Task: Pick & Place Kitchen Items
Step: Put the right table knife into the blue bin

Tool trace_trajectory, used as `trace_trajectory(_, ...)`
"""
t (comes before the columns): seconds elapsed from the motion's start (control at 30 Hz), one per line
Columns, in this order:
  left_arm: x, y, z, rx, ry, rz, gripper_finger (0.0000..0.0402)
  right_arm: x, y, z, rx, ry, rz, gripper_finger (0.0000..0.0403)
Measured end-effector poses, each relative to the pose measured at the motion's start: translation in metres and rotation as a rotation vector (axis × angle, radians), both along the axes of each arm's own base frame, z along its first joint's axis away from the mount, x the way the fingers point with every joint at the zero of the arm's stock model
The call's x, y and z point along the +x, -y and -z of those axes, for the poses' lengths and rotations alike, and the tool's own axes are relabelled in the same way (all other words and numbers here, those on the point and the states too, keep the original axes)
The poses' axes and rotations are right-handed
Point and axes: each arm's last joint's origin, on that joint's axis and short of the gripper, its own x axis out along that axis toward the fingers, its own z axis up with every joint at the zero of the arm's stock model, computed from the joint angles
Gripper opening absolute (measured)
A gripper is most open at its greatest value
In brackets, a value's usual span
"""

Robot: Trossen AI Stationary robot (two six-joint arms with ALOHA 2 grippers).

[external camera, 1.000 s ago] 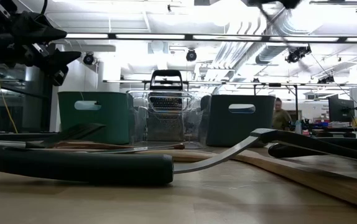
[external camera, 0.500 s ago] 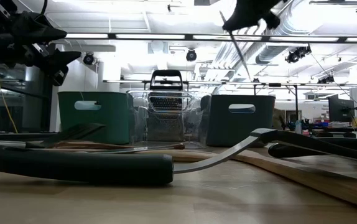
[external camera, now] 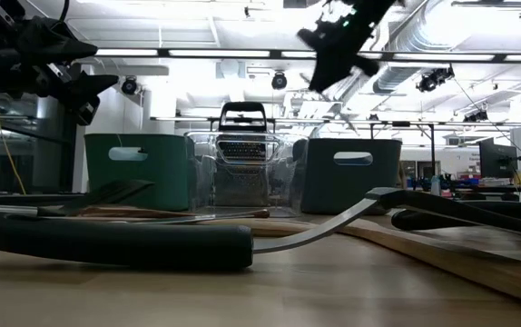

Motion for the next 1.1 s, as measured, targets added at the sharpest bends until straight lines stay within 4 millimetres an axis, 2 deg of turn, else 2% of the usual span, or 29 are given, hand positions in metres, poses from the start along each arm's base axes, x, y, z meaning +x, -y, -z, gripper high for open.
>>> trace_trajectory(0.13,0.0,0.0,0.0,0.0,0.0,0.0,0.0223,0.012,0.023,0.015,0.069,-0.056,0.005,0.0043)
trace_trajectory(0.4,0.0,0.0,0.0,0.0,0.0,0.0,0.0223,0.014,0.051,0.051,0.178,-0.162,0.047,0.0043)
trace_trajectory(0.77,0.0,0.0,0.0,0.0,0.0,0.0,0.0223,0.01,0.076,0.08,0.292,-0.199,0.075,0.0047)
trace_trajectory(1.1,0.0,0.0,0.0,0.0,0.0,0.0,0.0223,0.008,0.083,0.094,0.382,-0.227,0.061,0.0054)
